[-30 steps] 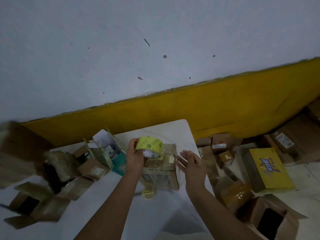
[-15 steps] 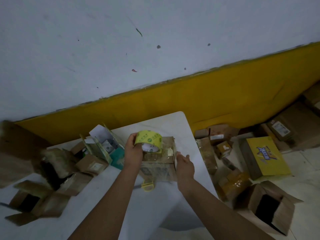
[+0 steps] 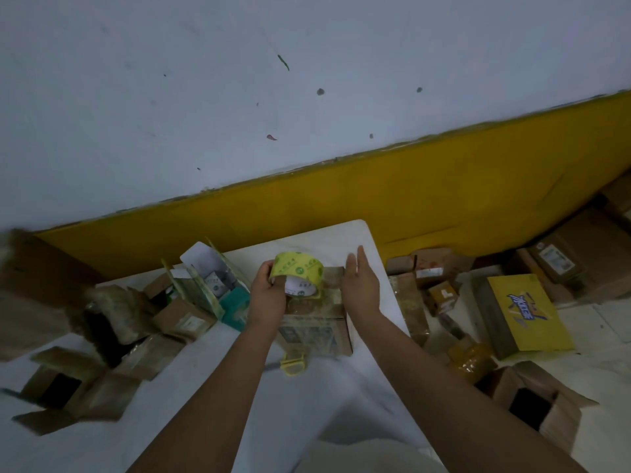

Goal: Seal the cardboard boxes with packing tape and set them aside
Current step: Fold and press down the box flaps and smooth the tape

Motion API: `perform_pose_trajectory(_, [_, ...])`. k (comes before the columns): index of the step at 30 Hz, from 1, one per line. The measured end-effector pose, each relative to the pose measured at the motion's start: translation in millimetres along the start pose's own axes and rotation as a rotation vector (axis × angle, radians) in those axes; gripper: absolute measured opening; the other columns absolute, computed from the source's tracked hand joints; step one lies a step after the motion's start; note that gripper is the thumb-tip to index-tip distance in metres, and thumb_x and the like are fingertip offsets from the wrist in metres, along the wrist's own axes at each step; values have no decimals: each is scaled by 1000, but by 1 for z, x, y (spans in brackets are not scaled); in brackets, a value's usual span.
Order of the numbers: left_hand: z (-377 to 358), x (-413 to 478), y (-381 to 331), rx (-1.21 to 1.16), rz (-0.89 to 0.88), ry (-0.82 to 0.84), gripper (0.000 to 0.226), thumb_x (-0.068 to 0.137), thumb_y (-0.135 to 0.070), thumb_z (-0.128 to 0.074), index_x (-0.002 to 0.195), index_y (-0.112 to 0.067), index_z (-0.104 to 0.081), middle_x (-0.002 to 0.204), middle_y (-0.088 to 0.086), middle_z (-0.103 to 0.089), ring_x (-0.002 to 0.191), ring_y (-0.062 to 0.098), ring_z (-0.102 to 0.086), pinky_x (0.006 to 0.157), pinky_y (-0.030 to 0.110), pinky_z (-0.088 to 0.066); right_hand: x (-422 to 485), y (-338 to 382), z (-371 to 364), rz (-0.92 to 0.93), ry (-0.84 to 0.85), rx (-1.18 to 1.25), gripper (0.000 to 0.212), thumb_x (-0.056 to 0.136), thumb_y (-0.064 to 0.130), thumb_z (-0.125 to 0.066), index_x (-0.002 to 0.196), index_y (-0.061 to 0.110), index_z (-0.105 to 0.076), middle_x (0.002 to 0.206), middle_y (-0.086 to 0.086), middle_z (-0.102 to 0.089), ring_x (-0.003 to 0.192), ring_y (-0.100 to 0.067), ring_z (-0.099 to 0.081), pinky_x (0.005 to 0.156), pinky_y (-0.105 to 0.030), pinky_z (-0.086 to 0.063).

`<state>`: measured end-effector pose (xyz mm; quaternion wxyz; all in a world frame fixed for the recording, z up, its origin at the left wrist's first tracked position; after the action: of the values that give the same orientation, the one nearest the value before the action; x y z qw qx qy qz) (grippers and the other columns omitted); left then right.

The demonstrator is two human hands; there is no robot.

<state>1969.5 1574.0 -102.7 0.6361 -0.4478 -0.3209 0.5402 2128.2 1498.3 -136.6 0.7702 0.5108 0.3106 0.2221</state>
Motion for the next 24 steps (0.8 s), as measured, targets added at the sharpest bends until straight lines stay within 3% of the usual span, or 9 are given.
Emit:
perform_pose_trajectory(3, [0, 0, -1, 31, -4, -13, 29, 101, -3, -37, 124, -10, -52, 109, 3, -55, 97, 19, -54, 58, 3, -42, 11, -1, -19, 34, 121, -165, 55, 105, 44, -29, 151, 15, -33, 149, -11, -45, 133, -32, -45, 106, -42, -39])
perform_pose_trajectory(5, [-2, 0, -3, 47, -28, 26, 28, 100, -2, -38, 120, -15, -51, 109, 0, -57, 97, 17, -57, 64, 5, -43, 14, -8, -26, 57, 107, -297, 47, 106, 39, -28, 135, 11, -51, 127, -17, -61, 116, -37, -55, 85, -38, -43])
perform_pose_trajectory(8, [1, 3, -6, 34, -53, 108, 28, 96, 6, -40, 111, -14, -52, 100, -6, -61, 90, 11, -60, 67, 7, -47, 17, -8, -25, 111, 39, -520, 42, 107, 33, -26, 107, 4, -56, 98, -21, -65, 91, -39, -61, 64, -35, -34])
perform_pose_trajectory(12, [29, 19, -13, 209, -177, 224, 35, 79, 13, -41, 103, -10, -52, 97, 7, -56, 93, 26, -55, 73, 28, -45, 16, -5, -23, 137, 37, -588, 43, 107, 36, -23, 103, 6, -54, 92, -17, -64, 82, -37, -60, 62, -35, -37])
perform_pose_trajectory(15, [85, 39, -21, 585, -333, 212, 42, 76, 4, -40, 113, -7, -57, 110, 12, -51, 102, 24, -48, 83, 31, -39, 19, -3, -17, 148, 38, -597, 44, 107, 37, -21, 102, 8, -53, 87, -15, -62, 73, -32, -55, 61, -35, -38])
perform_pose_trajectory(18, [134, 45, -18, 938, -490, 243, 46, 76, 7, -60, 121, -4, -60, 120, 20, -54, 109, 35, -50, 88, 40, -46, 21, -1, -17, 180, 73, -617, 45, 107, 36, -21, 101, 7, -54, 84, -16, -62, 73, -33, -56, 60, -35, -36])
perform_pose_trajectory(21, [136, 35, -5, 949, -534, 279, 48, 74, 7, -69, 121, -1, -61, 116, 22, -57, 106, 38, -54, 85, 38, -46, 18, -2, -20, 205, 78, -606, 45, 107, 36, -21, 101, 7, -55, 86, -17, -64, 81, -37, -60, 63, -35, -37])
perform_pose_trajectory(24, [127, 42, 17, 979, -506, 297, 53, 77, -4, -73, 126, -16, -55, 118, 10, -53, 109, 28, -52, 87, 35, -49, 14, 0, -14, 211, 123, -652, 38, 107, 31, -24, 107, 6, -53, 92, -19, -63, 88, -38, -61, 68, -34, -37])
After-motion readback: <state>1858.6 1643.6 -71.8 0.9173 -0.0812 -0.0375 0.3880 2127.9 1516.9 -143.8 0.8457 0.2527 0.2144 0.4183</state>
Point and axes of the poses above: each hand's wrist, its own x-axis towards the middle knuckle, its own z-axis out of the back of the hand, y = z × x, the point moved 5 cm from there along x, towards the middle knuckle
